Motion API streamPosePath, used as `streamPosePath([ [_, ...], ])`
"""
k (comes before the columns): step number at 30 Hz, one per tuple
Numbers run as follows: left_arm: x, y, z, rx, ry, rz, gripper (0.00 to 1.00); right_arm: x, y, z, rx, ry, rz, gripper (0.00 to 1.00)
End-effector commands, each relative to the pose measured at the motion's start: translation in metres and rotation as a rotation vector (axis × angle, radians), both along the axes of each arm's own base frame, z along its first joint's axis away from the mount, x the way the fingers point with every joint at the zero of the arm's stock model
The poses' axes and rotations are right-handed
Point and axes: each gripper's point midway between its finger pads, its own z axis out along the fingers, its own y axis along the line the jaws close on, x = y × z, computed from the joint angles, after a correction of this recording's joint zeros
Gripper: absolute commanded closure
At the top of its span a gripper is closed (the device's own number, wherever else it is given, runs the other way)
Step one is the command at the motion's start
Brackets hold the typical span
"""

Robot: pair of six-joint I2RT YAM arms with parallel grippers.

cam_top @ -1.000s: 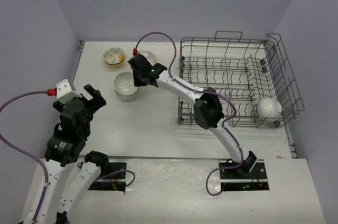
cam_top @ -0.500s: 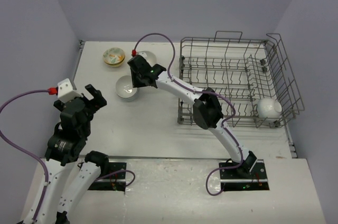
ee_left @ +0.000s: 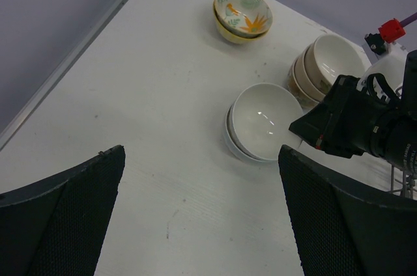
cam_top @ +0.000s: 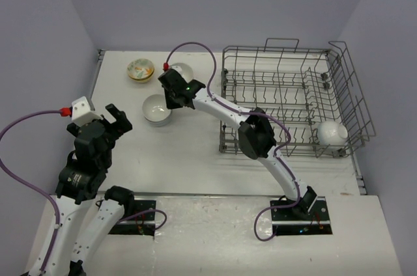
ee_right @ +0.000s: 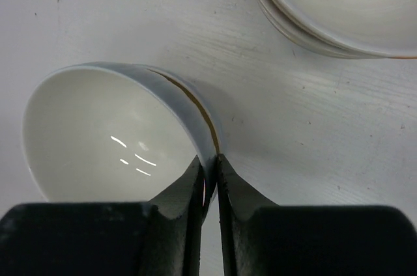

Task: Unload the bowls from the dish rack

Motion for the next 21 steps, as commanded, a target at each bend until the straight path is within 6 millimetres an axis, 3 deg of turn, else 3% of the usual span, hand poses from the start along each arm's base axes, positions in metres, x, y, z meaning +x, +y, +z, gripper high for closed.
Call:
streamPosePath([
  [1,0.004,0.001,0.008,0.011,-0.030,-0.003,0.00,0.003,0.004,0.050,0.087,-0.054,-0.002,0.90],
  [3,0.005,0.000,0.009,0.009,-0.033,-0.006,0.00,0.001,0.005,0.047,0.094,-0.041,0.000,0.94],
  [7,0.005,0.000,0.008,0.012,-0.030,-0.009,0.00,-0.002,0.004,0.047,0.102,-0.023,-0.008,0.92],
  [12,0.005,-0.001,0.008,0.010,-0.033,-0.012,0.00,0.001,-0.004,0.054,0.080,-0.048,-0.035,0.82],
  [14,0.005,-0.002,0.008,0.010,-0.032,-0.016,0.00,0.002,-0.007,0.060,0.076,-0.064,-0.045,0.69],
  [21,0.005,-0.002,0.008,0.012,-0.032,-0.016,0.00,-0.001,-0.012,0.077,0.079,-0.079,-0.040,0.57],
])
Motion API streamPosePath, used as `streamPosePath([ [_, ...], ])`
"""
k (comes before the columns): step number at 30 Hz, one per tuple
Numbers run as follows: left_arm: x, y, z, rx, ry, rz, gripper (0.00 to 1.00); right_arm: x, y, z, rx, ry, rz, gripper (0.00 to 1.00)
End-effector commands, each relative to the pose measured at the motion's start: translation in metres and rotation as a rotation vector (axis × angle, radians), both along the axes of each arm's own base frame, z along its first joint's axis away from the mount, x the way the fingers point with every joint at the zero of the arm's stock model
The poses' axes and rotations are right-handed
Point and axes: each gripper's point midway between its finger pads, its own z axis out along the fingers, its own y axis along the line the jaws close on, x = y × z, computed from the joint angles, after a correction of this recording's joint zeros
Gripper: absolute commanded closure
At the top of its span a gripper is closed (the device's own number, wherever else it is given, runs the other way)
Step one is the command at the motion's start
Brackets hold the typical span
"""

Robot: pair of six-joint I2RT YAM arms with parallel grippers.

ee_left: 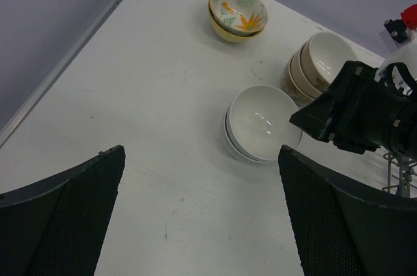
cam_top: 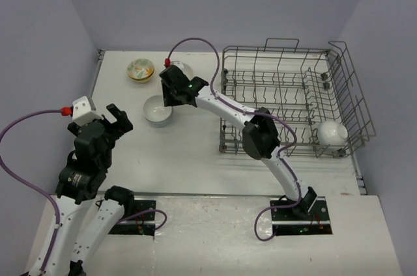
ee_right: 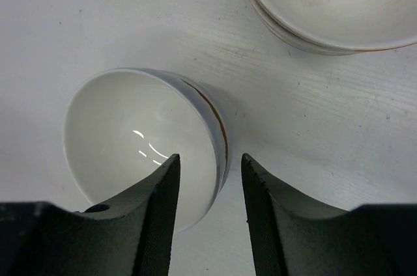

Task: Unload the bowls from the dish rack

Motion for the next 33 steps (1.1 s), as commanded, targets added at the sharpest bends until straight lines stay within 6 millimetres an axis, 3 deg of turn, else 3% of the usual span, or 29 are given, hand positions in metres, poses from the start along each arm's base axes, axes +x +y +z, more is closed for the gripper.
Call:
streamPosePath([
  [1,0.004,0.001,0.007,0.012,-0.030,0.002,0.00,0.001,-0.007,0.063,0.065,-0.080,-0.022,0.56],
  [5,0.004,0.002,0.007,0.012,-0.030,0.004,0.00,-0.001,-0.016,0.085,0.063,-0.110,-0.014,0.51],
  [6,0.004,0.002,0.008,0.013,-0.031,0.007,0.00,-0.003,-0.026,0.100,0.053,-0.137,-0.028,0.49],
  [8,0.004,0.003,0.008,0.012,-0.031,0.010,0.00,-0.005,-0.044,0.119,0.014,-0.187,-0.036,0.33],
  [10,0.005,0.002,0.006,0.015,-0.026,0.008,0.00,-0.014,-0.084,0.154,-0.044,-0.269,-0.075,0.06],
  [11,0.007,0.001,0.004,0.015,-0.024,0.003,0.00,-0.020,-0.106,0.142,-0.120,-0.268,-0.091,0.01],
  [12,0.011,-0.002,-0.001,0.022,-0.003,-0.008,0.00,-0.022,-0.130,0.149,-0.161,-0.287,-0.124,0.01],
  [13,0.014,-0.007,-0.006,0.028,0.019,-0.034,0.00,-0.030,-0.167,0.187,-0.173,-0.361,-0.190,0.01],
  [14,0.018,-0.010,-0.011,0.032,0.043,-0.047,0.00,-0.036,-0.191,0.190,-0.209,-0.370,-0.228,0.01],
  [15,0.026,-0.014,-0.021,0.043,0.092,-0.060,0.00,-0.043,-0.228,0.171,-0.305,-0.336,-0.272,0.01],
  [16,0.029,-0.018,-0.027,0.048,0.120,-0.082,0.00,-0.048,-0.257,0.178,-0.342,-0.350,-0.333,0.01],
  [17,0.033,-0.020,-0.030,0.054,0.146,-0.087,0.00,-0.062,-0.288,0.199,-0.322,-0.369,-0.386,0.01],
  [18,0.037,-0.021,-0.044,0.062,0.208,-0.085,0.00,-0.072,-0.326,0.181,-0.406,-0.312,-0.429,0.01],
  [20,0.039,-0.020,-0.052,0.067,0.254,-0.062,0.00,-0.092,-0.376,0.183,-0.449,-0.291,-0.501,0.01],
  [21,0.041,-0.020,-0.056,0.065,0.281,-0.058,0.00,-0.103,-0.417,0.165,-0.555,-0.211,-0.575,0.01],
  [24,0.041,-0.022,-0.055,0.055,0.272,-0.065,0.00,-0.134,-0.483,0.147,-0.765,-0.081,-0.730,0.01],
  [27,0.038,-0.022,-0.050,0.043,0.243,-0.062,0.00,-0.152,-0.517,0.135,-0.877,0.017,-0.805,0.01],
  [30,0.036,-0.026,-0.055,0.061,0.280,-0.040,0.00,-0.157,-0.536,0.121,-0.954,0.096,-0.828,0.01],
  [33,0.035,-0.033,-0.057,0.081,0.293,-0.048,0.00,-0.154,-0.544,0.100,-1.039,0.174,-0.808,0.01],
])
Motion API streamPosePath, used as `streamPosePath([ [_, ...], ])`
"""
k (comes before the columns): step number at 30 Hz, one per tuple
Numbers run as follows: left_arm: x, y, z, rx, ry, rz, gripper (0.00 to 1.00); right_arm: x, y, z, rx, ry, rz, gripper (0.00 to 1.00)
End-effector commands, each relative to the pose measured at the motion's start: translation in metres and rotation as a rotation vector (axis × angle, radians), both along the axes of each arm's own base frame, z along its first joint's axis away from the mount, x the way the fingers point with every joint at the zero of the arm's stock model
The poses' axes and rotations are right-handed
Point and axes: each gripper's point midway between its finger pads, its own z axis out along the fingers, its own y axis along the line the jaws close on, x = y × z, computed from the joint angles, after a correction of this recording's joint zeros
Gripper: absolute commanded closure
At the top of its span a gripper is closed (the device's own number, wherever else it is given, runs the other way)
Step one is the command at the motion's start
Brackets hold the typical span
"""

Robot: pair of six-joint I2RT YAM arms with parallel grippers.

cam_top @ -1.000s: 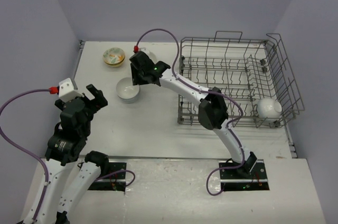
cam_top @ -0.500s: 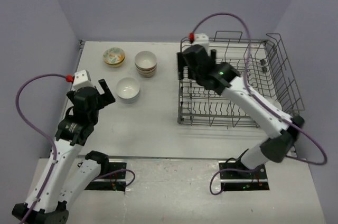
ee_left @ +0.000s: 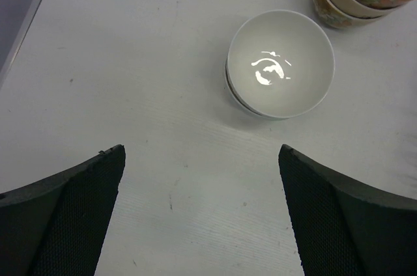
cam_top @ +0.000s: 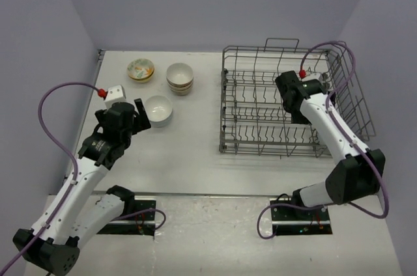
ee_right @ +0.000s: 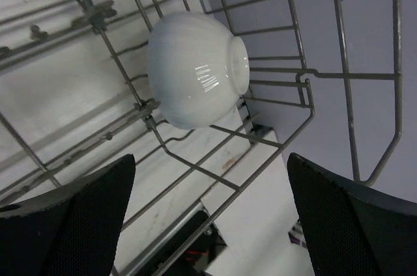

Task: Unload the bowls from the dish rack

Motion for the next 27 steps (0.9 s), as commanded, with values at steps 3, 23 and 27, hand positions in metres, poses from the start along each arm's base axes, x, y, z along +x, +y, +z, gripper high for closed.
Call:
streamPosePath([
  [3,-0.003,-0.002,0.009,0.018,-0.002,0.042,0.00,0.003,-0.020,-0.014,-0.149,0.110,-0.056,0.01],
  [23,-0.006,-0.024,0.009,0.033,0.004,-0.046,0.00,0.044,-0.059,-0.065,-0.087,0.162,-0.149,0.04],
  [27,-0.007,-0.027,0.010,0.033,0.002,-0.055,0.00,0.040,-0.061,-0.077,-0.076,0.206,-0.153,0.04],
])
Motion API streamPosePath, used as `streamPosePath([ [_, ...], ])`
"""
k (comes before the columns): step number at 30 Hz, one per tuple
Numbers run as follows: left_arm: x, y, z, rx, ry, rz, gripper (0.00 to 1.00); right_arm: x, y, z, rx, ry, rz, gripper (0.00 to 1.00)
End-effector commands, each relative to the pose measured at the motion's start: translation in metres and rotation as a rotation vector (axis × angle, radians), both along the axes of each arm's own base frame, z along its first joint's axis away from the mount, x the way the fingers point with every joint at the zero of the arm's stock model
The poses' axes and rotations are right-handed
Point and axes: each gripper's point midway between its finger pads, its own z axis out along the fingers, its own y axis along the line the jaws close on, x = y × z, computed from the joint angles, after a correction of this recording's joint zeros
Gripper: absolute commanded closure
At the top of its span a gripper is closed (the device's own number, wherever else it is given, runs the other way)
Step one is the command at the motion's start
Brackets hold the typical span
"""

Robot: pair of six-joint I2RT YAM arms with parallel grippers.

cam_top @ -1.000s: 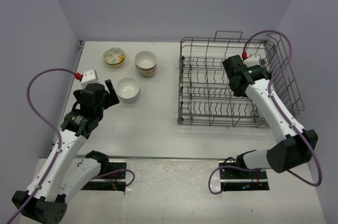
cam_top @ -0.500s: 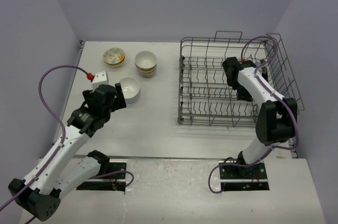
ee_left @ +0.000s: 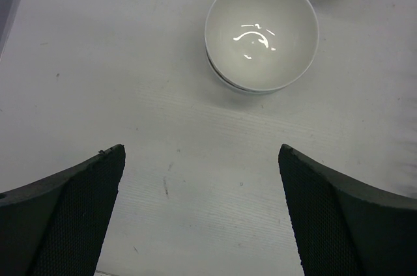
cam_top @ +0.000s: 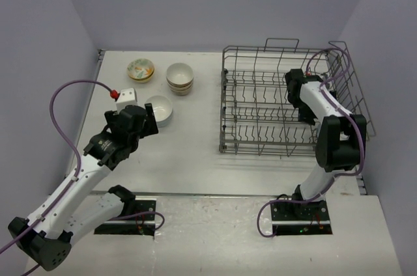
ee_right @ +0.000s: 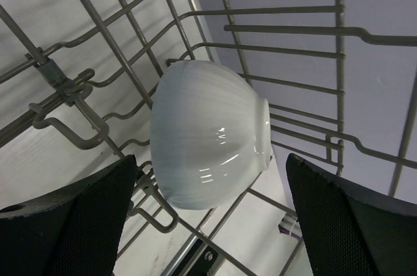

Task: Unload the bowls from the dish rack

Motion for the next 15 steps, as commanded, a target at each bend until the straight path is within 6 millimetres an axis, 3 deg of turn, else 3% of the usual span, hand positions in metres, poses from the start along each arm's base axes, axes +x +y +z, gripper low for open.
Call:
streamPosePath([
  [1,0.002,0.000,0.017,-0.021,-0.049,0.029,0.00,0.002,-0.001,-0.008,0.023,0.002,-0.010,0.04],
  [8,0.002,-0.001,0.019,-0.022,-0.055,0.024,0.00,-0.010,-0.005,-0.012,0.009,0.044,-0.021,0.04],
  [15,0.000,-0.003,0.021,-0.028,-0.062,0.011,0.00,-0.019,-0.018,0.009,-0.102,0.054,-0.063,0.03],
])
